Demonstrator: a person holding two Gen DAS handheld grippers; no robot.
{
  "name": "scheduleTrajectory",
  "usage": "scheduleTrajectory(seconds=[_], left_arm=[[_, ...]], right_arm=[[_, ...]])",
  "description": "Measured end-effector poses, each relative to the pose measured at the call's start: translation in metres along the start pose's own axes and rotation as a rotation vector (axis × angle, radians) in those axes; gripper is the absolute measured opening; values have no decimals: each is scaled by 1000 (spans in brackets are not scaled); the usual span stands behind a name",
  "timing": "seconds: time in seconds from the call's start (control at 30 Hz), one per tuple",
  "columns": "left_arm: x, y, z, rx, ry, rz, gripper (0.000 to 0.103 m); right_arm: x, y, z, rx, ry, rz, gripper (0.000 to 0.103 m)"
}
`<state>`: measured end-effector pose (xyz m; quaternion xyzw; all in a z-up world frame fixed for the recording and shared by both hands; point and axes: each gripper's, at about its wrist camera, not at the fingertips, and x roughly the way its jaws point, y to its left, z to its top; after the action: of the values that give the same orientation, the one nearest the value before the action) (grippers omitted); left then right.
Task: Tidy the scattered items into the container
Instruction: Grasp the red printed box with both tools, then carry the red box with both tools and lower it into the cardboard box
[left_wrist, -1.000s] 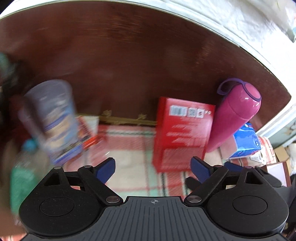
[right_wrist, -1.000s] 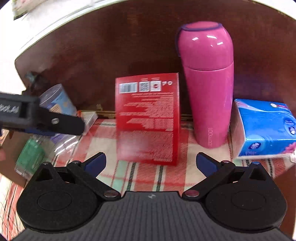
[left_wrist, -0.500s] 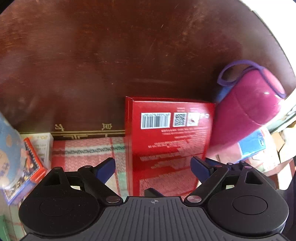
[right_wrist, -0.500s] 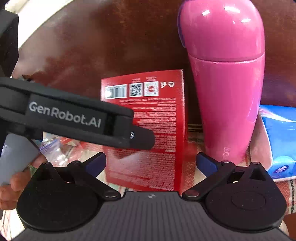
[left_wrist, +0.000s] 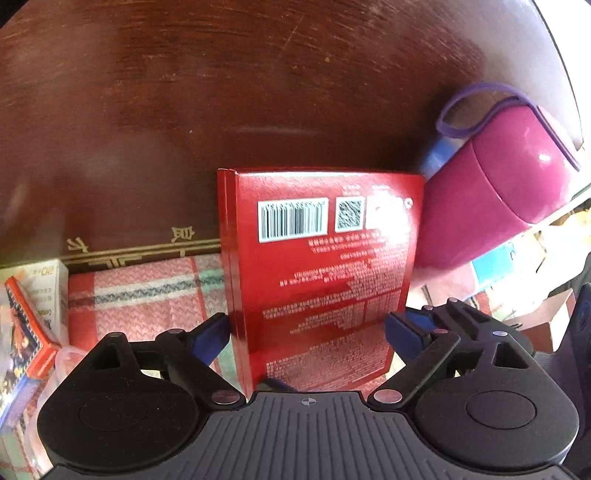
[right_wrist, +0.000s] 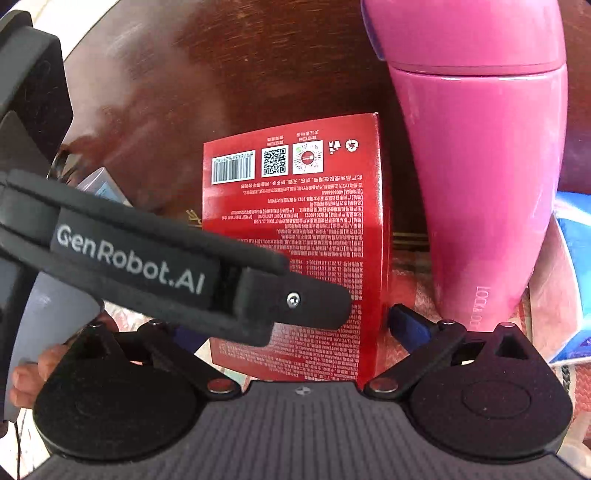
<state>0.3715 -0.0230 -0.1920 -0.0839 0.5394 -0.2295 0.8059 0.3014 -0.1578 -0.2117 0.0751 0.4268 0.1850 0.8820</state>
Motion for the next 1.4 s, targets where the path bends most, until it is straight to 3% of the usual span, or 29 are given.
scheduleTrajectory(seconds=[0.43, 0.7, 1.03, 1.4], left_arm=[[-53, -26, -43, -12, -36, 14, 89], [-130, -22, -99, -75, -94, 61, 89], [-263, 12, -166, -172, -241, 177, 89], [-366, 120, -215, -249, -319, 225, 89]], right_arm=[[-62, 34, -26, -31, 10, 18, 100], [-117, 89, -43, -94, 13, 74, 100], [-146, 206, -41, -261, -15, 206, 100], [-132, 360, -29, -393, 9, 273, 101]])
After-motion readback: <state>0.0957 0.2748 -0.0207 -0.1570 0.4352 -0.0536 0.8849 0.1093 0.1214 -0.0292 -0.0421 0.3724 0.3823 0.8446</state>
